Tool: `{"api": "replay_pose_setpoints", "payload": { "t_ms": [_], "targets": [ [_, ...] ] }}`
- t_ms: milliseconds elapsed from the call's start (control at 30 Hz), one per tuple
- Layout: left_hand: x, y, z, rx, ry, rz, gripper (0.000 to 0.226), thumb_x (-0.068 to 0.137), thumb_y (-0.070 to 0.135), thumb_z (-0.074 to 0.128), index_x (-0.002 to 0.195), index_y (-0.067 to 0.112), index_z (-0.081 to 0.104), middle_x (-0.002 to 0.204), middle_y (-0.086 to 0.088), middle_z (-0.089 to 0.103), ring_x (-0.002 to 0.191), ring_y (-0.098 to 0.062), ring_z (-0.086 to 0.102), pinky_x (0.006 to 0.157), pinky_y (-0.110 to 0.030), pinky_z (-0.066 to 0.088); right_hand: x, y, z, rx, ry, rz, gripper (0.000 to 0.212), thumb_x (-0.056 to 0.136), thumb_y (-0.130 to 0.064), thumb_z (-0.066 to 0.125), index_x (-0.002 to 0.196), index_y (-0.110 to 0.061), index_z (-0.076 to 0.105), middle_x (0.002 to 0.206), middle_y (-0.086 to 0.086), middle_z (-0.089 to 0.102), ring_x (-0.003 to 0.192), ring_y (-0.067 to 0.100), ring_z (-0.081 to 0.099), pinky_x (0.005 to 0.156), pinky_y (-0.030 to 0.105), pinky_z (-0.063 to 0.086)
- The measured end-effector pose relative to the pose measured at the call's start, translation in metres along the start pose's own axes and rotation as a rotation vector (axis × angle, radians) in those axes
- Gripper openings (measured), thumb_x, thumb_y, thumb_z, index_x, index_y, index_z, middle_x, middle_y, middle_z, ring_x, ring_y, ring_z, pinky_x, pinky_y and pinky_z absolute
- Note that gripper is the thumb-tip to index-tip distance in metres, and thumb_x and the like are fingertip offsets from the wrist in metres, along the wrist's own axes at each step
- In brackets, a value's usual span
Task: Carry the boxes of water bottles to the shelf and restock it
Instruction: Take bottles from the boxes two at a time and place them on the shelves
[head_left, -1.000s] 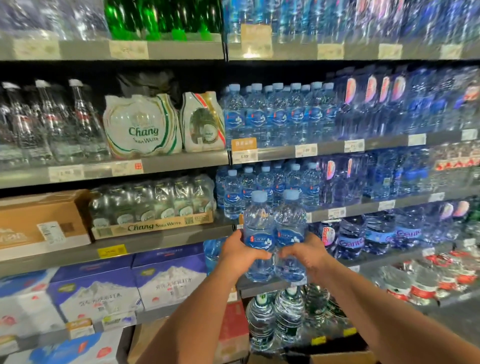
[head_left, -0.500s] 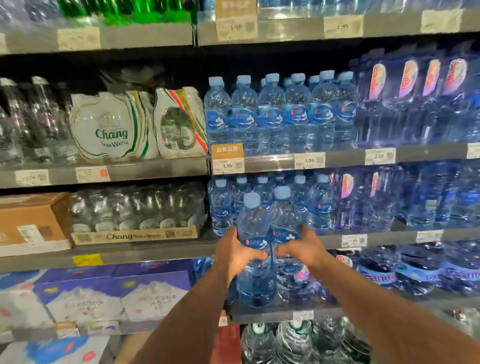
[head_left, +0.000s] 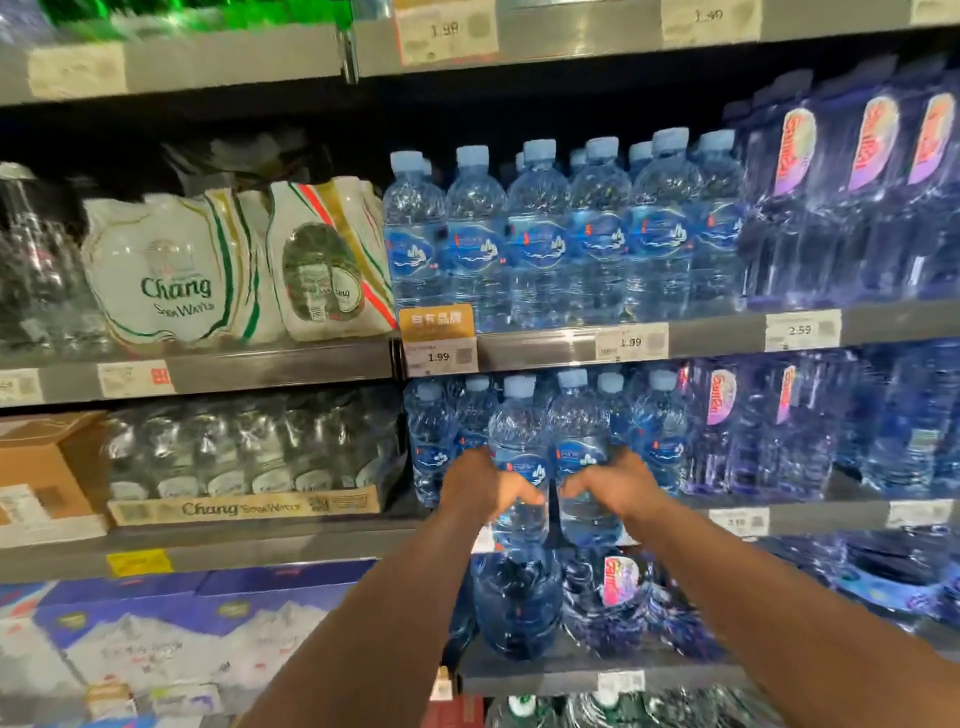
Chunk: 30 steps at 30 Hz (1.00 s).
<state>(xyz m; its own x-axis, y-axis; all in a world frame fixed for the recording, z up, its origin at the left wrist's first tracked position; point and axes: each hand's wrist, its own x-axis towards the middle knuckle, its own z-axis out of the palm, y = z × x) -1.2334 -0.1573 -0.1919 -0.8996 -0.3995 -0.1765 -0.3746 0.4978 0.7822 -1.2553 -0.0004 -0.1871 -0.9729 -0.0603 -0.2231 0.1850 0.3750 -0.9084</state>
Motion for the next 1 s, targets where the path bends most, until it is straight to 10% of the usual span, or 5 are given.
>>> {"api": "replay_pose_setpoints", "payload": {
  "t_ms": [367,567,1000],
  "targets": [
    [0.042,0.003,0.000,-0.032,0.003,0.134,0.039,0.066,0.019,0.086,0.082,0.020,0.051,0.079,0.007,0.056,0.079,-0.016,0.054,0.069,-0.026,0.041,0.041,-0.013,0.021,-0.030,0.138,-0.032,0.076,0.062,-0.003,0.084,0.128,0.003,0.047,0.119,0.017,0.060,0.102,0.030,0.055,0.089,0.040,0.048],
    [0.059,0.008,0.001,-0.008,0.048,0.145,0.073,0.062,0.023,0.087,0.120,0.014,0.044,0.120,-0.004,0.059,0.108,-0.028,0.056,0.076,-0.030,0.042,0.059,-0.015,0.028,-0.089,0.226,-0.037,0.066,0.060,-0.008,0.087,0.116,0.000,0.053,0.108,0.013,0.065,0.101,0.030,0.060,0.090,0.040,0.051],
    [0.073,-0.018,0.019,-0.017,0.089,0.155,0.059,0.063,0.022,0.087,0.108,0.010,0.050,0.106,-0.006,0.064,0.097,-0.026,0.061,0.070,-0.027,0.043,0.073,0.005,0.049,-0.089,0.292,-0.089,0.072,0.063,-0.008,0.085,0.119,-0.003,0.040,0.102,0.010,0.055,0.094,0.028,0.058,0.078,0.031,0.046]
  ]
}}
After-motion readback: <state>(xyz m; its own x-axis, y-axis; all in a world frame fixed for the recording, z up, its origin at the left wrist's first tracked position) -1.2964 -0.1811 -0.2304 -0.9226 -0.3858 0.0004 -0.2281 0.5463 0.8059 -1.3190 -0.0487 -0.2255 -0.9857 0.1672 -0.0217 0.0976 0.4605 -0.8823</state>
